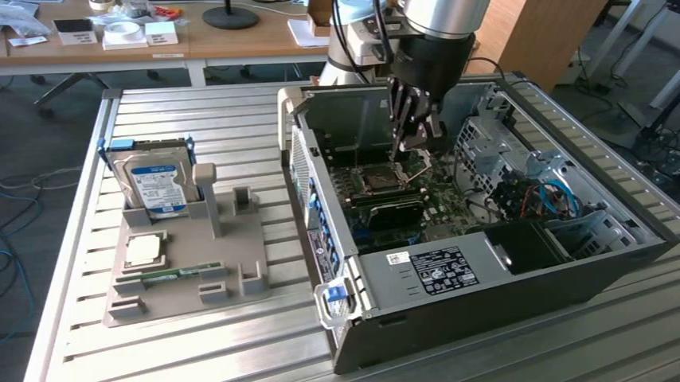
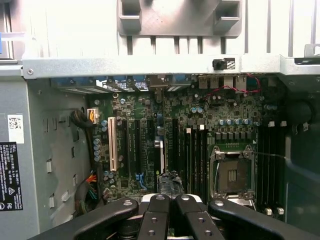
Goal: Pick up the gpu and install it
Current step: 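Press down on the gpu until it lock into place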
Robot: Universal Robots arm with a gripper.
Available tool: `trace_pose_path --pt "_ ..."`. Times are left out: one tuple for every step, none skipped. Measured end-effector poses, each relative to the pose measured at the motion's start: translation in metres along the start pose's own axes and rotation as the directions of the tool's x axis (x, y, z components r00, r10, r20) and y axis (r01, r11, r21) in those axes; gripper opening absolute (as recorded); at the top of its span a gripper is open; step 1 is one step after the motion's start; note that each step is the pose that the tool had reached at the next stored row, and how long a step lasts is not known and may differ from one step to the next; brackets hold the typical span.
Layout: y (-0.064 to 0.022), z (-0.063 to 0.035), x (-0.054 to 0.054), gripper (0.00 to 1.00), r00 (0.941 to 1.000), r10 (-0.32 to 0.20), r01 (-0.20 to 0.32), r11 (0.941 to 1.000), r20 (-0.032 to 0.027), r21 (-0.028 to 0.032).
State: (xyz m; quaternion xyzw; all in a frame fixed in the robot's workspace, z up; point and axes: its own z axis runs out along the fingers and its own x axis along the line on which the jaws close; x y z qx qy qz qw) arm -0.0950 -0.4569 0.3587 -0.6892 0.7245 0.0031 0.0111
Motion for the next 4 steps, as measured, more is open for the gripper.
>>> trace_pose_path --pt "0.0000 -0.0001 0.0000 0.11 1.0000 0.000 0.000 1.0000 -0.0001 -0.0001" --pt "0.0000 -0.0001 0.0000 0.11 1.0000 0.000 0.000 1.0000 -0.0001 -0.0001" --pt "0.0000 -0.0001 0.0000 0.11 1.0000 0.000 0.000 1.0000 -0.0001 -0.0001" --pt "0.0000 -0.0001 0.0000 0.11 1.0000 0.000 0.000 1.0000 -0.0001 -0.0001"
